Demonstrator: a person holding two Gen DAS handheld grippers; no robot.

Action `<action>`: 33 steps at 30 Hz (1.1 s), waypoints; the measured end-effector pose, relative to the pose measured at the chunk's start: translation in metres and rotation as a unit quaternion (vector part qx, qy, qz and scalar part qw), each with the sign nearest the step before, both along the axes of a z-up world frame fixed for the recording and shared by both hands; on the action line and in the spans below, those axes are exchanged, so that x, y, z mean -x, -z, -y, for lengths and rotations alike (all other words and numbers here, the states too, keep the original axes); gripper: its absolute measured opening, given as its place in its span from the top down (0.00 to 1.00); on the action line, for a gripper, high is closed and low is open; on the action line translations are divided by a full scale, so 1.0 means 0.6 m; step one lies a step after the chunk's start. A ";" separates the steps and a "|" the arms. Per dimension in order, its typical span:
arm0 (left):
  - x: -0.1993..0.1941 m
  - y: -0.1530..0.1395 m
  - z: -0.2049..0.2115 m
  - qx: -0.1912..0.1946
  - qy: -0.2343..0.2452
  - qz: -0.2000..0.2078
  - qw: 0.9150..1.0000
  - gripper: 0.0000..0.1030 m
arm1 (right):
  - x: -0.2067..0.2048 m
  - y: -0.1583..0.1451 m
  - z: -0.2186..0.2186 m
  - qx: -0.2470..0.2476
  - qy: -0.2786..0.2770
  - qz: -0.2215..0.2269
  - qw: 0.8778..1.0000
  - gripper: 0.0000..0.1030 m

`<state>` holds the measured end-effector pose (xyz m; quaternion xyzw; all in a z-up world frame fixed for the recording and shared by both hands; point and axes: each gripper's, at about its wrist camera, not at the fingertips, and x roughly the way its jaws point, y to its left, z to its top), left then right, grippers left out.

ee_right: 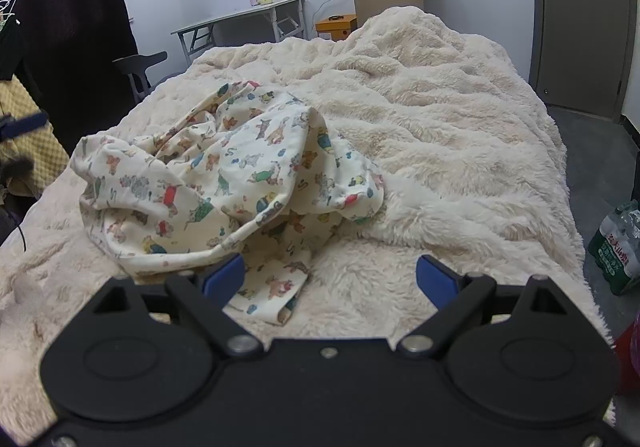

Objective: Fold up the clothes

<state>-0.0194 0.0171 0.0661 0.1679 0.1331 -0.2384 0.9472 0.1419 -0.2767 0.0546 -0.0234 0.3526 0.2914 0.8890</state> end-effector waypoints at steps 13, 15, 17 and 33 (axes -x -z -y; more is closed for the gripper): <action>-0.091 0.160 0.182 -0.270 -0.040 0.029 0.962 0.97 | 0.000 -0.015 0.024 -0.016 0.011 0.008 1.000 0.10; -0.077 0.154 0.168 -0.268 -0.053 0.053 0.961 0.98 | 0.000 -0.015 0.026 -0.017 0.012 0.008 1.000 0.10; -0.048 0.124 0.138 -0.247 -0.075 0.089 0.962 0.98 | 0.000 -0.015 0.028 -0.018 0.014 0.008 1.000 0.10; 0.177 -0.077 -0.405 0.131 -0.378 0.216 0.891 0.98 | -0.002 -0.019 0.030 -0.021 0.019 0.008 1.000 0.10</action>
